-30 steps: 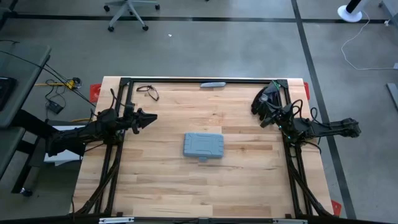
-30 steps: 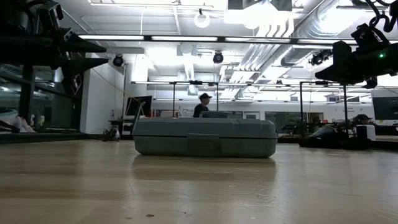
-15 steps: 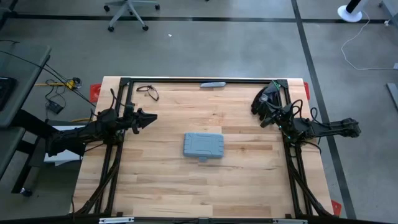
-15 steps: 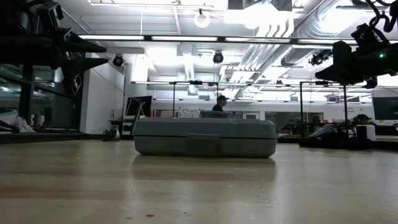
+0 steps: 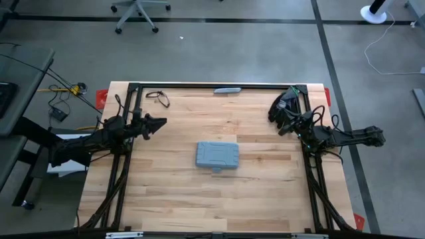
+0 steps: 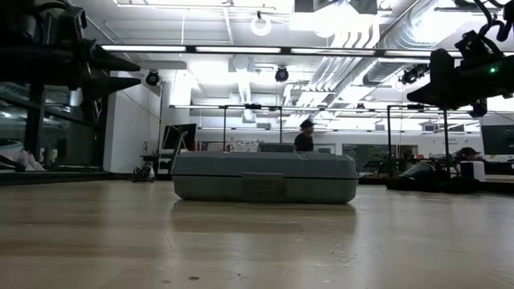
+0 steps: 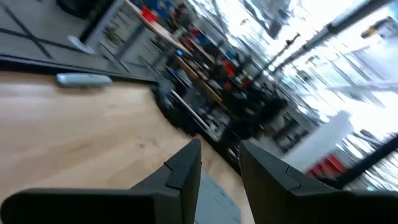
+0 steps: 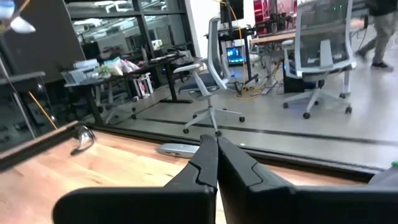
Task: Prefit tool cases
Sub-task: Open the gray tool case
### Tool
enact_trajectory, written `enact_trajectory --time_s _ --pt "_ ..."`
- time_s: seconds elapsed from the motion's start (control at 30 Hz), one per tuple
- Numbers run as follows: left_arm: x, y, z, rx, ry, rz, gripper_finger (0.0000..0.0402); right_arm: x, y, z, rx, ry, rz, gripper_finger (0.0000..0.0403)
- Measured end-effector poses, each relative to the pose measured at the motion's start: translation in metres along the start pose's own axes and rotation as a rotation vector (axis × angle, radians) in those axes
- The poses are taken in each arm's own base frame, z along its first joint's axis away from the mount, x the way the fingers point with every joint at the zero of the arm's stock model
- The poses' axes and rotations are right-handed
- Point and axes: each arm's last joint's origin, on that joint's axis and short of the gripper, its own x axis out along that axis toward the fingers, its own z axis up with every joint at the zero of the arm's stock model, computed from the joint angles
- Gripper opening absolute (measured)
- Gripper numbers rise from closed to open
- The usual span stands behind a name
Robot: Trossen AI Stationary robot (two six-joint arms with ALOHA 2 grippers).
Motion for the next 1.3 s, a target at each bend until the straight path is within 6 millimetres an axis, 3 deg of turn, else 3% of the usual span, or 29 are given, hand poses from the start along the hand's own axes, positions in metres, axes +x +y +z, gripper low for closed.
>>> enact_trajectory --time_s 0.4,0.73,1.03,1.3 --pt "0.000 0.000 0.000 -0.008 0.001 0.007 0.0101 0.000 0.002 0.000 0.137 0.019 0.070 0.0000" --pt "0.000 0.001 0.000 0.026 -0.012 0.021 0.0101 0.000 0.003 -0.001 0.127 0.033 0.113 0.0000" --pt "0.000 -0.001 0.000 0.064 0.015 -0.024 0.0101 0.000 0.003 0.001 0.148 0.018 0.110 0.0000" --pt "-0.001 -0.010 0.009 0.107 -0.083 -0.114 0.0101 0.000 0.004 0.001 0.175 0.020 0.116 0.0000"
